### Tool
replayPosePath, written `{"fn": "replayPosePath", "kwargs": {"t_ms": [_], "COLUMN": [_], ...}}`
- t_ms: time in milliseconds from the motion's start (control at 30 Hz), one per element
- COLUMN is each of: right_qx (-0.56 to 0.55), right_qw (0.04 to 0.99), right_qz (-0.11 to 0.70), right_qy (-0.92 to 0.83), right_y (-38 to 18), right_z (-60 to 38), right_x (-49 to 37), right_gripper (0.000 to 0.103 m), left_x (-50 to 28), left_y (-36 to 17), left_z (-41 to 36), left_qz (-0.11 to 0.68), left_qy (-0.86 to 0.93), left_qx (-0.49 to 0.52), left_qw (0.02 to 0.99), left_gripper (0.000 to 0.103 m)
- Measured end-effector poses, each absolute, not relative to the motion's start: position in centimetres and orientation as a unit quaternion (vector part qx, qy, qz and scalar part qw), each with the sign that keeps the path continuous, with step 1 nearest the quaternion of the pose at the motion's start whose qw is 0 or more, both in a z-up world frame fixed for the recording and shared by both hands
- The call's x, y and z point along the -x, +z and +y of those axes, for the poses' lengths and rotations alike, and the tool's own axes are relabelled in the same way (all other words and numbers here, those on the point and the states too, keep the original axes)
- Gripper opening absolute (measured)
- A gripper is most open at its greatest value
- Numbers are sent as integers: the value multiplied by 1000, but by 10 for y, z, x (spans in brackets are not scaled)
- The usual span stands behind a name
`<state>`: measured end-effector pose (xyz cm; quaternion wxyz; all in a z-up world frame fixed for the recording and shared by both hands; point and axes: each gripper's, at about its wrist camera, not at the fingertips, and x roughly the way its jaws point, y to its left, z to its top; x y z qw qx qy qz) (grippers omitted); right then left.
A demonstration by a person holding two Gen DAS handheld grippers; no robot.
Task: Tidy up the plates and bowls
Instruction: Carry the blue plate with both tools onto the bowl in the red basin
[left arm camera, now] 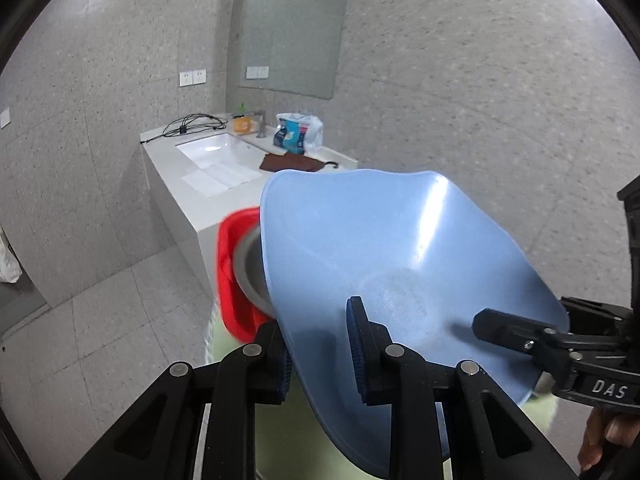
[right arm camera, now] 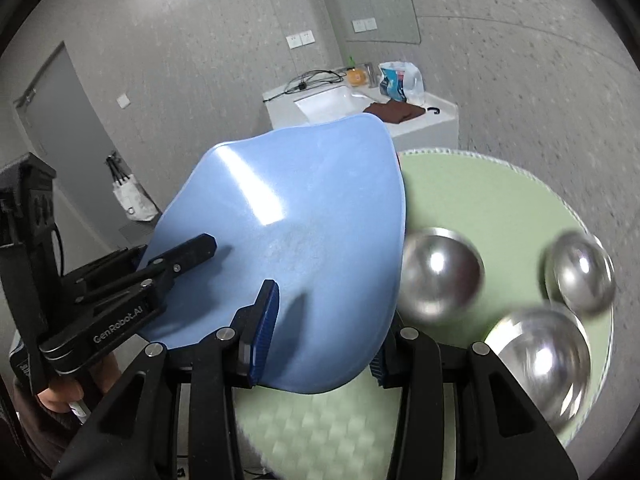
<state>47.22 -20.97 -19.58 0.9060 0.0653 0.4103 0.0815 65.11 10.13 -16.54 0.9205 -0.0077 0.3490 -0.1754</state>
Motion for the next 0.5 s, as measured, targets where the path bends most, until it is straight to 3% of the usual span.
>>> {"fn": "replayPosePath", "kwargs": {"t_ms": [267, 500], "right_qx": [-86, -90], "right_qw": [889, 869], "right_qz": [445, 485], "right_qy": [62, 37], "right_y": [-229, -261], "right_z": [-203, -201], "right_x": [-570, -607], "right_gripper": [40, 40], "left_x": [-736, -796], "left_y": [-199, -222], "left_z": [111, 113], "left_qz": [386, 429], "left_qy": [-171, -175], "left_qx": [-17, -23], "left_qw": [906, 886], "left_gripper": [21, 21]}}
